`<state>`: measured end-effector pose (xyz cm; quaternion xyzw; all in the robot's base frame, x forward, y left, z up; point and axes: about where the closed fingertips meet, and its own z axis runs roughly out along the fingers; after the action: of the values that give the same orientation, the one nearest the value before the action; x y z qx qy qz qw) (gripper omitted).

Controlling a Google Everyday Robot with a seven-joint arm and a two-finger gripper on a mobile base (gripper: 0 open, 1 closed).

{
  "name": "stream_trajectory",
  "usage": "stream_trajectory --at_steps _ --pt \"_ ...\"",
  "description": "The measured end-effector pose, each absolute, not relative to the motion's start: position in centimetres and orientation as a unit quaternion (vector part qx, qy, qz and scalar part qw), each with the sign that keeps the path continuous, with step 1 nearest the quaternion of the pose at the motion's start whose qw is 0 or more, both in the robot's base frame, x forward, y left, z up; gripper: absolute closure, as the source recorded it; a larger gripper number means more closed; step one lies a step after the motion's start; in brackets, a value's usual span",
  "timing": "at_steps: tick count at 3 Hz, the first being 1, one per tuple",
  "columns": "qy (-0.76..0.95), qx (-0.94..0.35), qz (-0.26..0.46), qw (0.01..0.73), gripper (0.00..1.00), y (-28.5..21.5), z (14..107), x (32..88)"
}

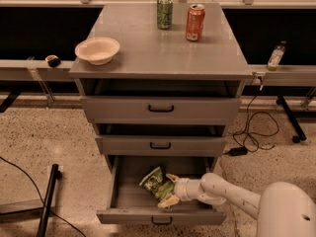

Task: Pick green jalapeno chip bag from bottom drawer and place on counter

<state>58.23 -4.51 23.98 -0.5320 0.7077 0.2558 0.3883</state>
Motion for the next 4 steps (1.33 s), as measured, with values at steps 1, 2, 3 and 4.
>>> stream_trajectory --at_steps 1,2,3,4 --pt "0.725 -0.522 0.251 0.372 0.32 -4.2 21.3 59.7" --pt "0.74 -0.509 0.249 0.362 0.53 -4.8 19.3 61.1" --pt "0.755 -0.497 0.244 0.353 0.51 -5.8 16.0 62.1" --pt "0.763 -0.485 0.238 0.354 0.4 -6.8 14.0 62.7"
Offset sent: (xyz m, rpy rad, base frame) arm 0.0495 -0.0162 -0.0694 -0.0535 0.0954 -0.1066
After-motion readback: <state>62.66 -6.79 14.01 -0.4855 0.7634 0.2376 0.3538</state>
